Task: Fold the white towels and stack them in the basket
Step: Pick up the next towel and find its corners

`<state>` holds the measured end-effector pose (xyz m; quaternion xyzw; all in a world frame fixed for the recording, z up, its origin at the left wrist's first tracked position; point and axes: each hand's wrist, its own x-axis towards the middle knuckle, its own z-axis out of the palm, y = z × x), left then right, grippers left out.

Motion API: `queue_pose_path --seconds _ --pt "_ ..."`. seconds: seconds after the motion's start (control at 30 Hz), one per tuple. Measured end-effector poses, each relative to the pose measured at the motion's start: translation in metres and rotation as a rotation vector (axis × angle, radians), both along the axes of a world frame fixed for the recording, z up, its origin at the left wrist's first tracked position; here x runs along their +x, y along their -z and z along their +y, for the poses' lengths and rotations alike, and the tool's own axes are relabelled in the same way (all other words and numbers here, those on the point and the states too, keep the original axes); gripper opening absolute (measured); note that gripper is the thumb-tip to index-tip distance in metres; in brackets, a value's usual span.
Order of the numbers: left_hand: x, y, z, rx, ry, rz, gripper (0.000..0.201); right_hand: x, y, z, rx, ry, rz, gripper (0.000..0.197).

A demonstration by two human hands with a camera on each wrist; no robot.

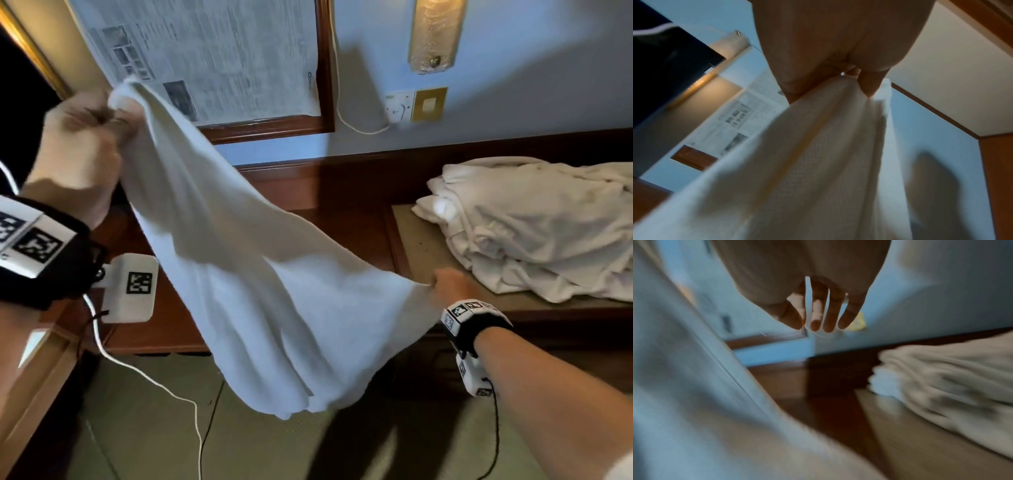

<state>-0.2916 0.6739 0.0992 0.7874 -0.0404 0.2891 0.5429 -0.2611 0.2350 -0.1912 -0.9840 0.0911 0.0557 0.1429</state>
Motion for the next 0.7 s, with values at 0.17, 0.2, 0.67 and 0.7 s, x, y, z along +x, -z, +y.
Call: queue_pose_path --seconds 0.17,0.2,0.67,0.7 --pt "-0.005 0.022 -0.070 0.144 0.230 0.093 0.021 -0.012 -0.084 0.102 0.488 -0.349 -0.655 0.016" --pt "-0.001 0.027 -0.079 0.160 0.244 0.118 0.020 -0.018 -0.104 0.123 0.581 -0.439 -0.704 0.013" --pt "-0.010 0.036 -0.094 0.167 0.408 0.162 0.033 -0.037 -0.196 0.197 0.797 -0.355 -0.621 0.035" --pt "-0.010 0.035 -0.090 0.168 0.400 0.152 0.033 -0.038 -0.189 0.199 0.778 -0.359 -0.618 0.031"
